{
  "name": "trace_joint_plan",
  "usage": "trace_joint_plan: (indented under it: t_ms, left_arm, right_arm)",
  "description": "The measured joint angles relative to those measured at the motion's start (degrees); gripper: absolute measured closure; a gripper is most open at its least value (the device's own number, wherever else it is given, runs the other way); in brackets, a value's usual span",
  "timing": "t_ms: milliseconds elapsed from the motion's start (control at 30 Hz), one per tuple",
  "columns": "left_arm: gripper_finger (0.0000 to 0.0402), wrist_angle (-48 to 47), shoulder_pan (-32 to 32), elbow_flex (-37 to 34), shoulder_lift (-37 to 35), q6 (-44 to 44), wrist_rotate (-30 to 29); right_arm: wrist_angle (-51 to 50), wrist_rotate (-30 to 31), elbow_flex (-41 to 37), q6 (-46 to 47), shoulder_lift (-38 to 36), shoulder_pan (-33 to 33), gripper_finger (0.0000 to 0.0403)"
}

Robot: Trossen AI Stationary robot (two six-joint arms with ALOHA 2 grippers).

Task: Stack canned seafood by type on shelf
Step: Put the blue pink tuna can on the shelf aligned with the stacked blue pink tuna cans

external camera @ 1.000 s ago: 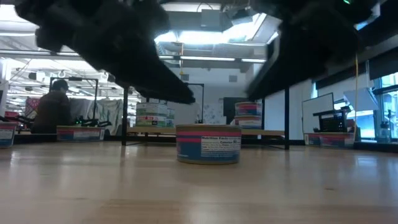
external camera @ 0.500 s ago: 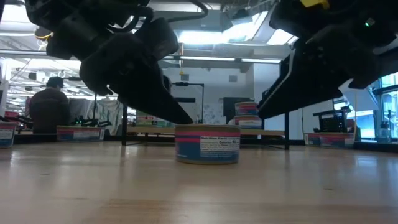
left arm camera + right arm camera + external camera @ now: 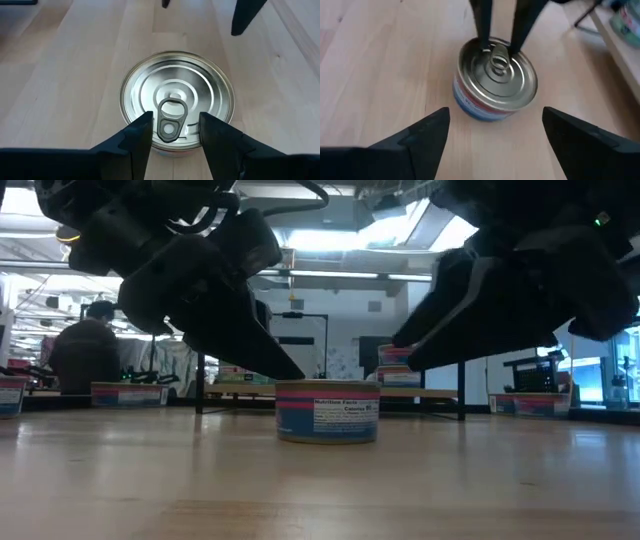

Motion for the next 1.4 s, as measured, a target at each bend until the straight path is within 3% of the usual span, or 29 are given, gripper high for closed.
trace_joint_plan:
  t_ms: [367,533,1100,1400]
  left_arm:
    - [0.0243,14.44,0.00,-7.87,0.11,-1.12,-0.02]
    - [0.0243,14.67,0.00,-8.42,0.09,-1.33,0.02]
    - [0.0243,14.72,0.03,-8.45,0.17,-1.04,0.09]
    - [0.0243,14.75,0.03,-8.47,0.20,-1.04,0.01]
  right_arm:
    - [6.82,0.02,0.02,-21.76,4.50,-0.58,0.0084]
    - [11.27,0.00,0.02,-26.47,6.19,-2.30,0.0084]
    - [12.79,-3.29,0.09,-46.71,7.94,-3.88,0.0084]
    - [14.50,-3.97,0.33,-50.04,9.61,-6.10,0.0084]
